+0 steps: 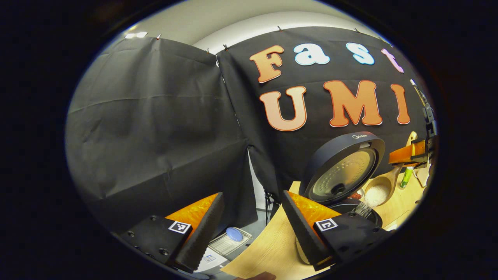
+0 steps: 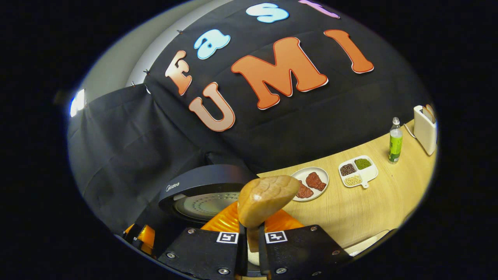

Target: Close the left gripper, press the button to open the rice cooker; take a wooden spoon from the chopstick holder with the right hand, scoop a spoonful of rice and pour it into the rice cooker, then put the wooden spoon back into the chopstick holder.

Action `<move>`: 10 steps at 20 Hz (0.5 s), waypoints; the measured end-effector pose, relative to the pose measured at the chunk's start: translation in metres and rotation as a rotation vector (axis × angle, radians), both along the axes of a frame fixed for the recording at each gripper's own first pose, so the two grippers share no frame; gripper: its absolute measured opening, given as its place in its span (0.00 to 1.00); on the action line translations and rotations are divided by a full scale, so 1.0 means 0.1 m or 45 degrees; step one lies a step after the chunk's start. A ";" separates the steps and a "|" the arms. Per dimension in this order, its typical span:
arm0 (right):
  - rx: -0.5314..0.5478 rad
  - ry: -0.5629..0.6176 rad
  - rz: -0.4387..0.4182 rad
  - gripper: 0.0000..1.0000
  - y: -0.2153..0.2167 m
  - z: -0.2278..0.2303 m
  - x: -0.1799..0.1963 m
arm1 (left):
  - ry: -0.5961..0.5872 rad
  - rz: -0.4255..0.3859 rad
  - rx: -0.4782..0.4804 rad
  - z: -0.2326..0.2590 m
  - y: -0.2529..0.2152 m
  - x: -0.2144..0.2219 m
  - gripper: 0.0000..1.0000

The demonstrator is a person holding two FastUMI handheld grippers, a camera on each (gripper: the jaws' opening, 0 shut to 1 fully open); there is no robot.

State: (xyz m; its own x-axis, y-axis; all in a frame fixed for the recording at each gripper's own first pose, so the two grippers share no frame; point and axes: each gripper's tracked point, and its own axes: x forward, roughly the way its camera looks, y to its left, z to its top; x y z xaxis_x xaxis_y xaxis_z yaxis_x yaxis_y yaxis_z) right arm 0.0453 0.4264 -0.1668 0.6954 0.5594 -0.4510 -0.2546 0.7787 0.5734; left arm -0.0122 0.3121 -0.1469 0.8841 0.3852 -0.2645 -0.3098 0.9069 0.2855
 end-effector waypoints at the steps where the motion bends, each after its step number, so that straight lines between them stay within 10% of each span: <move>1: -0.014 -0.015 0.013 0.11 0.02 0.01 -0.02 | 0.001 0.000 0.001 -0.01 -0.01 0.00 0.93; 10: -0.142 -0.164 0.127 0.11 0.21 0.10 -0.09 | 0.007 0.020 -0.003 -0.01 0.04 -0.08 1.00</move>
State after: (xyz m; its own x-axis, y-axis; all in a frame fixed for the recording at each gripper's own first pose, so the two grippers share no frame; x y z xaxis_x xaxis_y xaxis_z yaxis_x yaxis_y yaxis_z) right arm 0.0367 0.4471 -0.1572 0.6952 0.5799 -0.4247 -0.3994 0.8029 0.4426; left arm -0.0197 0.3163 -0.1480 0.8766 0.3983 -0.2700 -0.3223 0.9027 0.2852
